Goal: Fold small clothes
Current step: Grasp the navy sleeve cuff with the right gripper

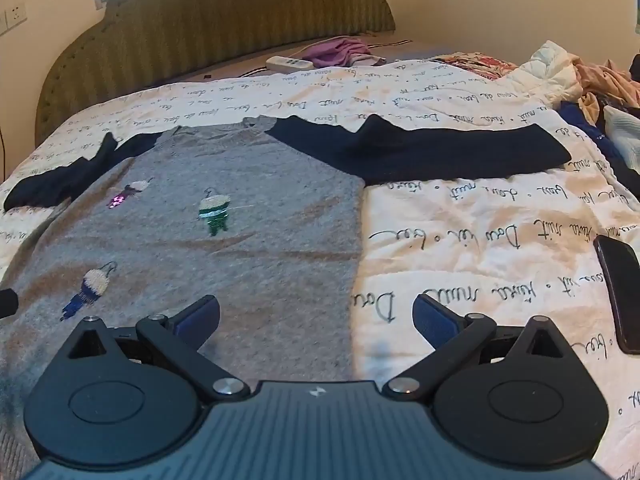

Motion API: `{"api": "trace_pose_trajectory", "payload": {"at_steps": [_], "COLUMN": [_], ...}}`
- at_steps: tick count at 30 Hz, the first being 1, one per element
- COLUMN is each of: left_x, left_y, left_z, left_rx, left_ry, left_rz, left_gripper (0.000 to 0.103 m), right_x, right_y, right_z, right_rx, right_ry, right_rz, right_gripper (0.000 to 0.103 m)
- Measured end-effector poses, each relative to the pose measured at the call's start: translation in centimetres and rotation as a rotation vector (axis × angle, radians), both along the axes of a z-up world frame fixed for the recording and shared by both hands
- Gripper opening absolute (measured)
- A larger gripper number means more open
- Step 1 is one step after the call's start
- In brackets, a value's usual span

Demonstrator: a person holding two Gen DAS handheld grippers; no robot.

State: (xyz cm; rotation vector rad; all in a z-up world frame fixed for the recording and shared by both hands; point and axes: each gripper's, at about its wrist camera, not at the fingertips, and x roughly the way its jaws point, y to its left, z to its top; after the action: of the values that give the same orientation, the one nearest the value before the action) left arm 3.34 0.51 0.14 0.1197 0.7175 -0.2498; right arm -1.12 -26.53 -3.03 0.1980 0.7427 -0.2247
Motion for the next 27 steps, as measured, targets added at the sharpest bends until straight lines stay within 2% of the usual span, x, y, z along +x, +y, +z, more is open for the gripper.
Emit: {"api": "trace_pose_trajectory", "payload": {"at_steps": [2, 7, 13, 16, 19, 22, 27], "left_x": [0.6, 2.6, 4.7, 5.7, 6.8, 7.7, 8.5], "left_y": [-0.4, -1.5, -2.6, -3.1, -3.7, -4.2, -4.8], "left_z": [-0.2, -0.8, -1.8, -2.4, -3.1, -3.7, -4.0], "left_rx": [0.006, 0.005, 0.002, 0.003, 0.003, -0.002, 0.0], "left_ry": [0.002, 0.016, 0.029, 0.04, 0.061, 0.079, 0.076], "left_rz": [-0.006, -0.017, -0.022, -0.026, -0.025, -0.027, -0.04], "left_gripper": [0.102, 0.102, 0.102, 0.102, 0.102, 0.102, 0.102], "right_x": [-0.4, 2.4, 4.0, 4.7, 5.2, 5.6, 7.2], "right_y": [-1.8, -12.1, -26.8, -31.4, -33.8, -35.1, -35.9], "right_z": [0.0, 0.7, -1.8, -3.2, -4.4, -5.2, -5.5], "right_rx": [0.035, 0.226, 0.526, 0.53, 0.525, 0.547, 0.508], "right_ry": [-0.021, -0.129, -0.258, -0.275, -0.257, -0.278, -0.276], "right_rz": [-0.025, -0.144, -0.452, -0.555, -0.59, -0.586, -0.612], "right_gripper": [0.103, 0.103, 0.103, 0.103, 0.103, 0.103, 0.103]}}
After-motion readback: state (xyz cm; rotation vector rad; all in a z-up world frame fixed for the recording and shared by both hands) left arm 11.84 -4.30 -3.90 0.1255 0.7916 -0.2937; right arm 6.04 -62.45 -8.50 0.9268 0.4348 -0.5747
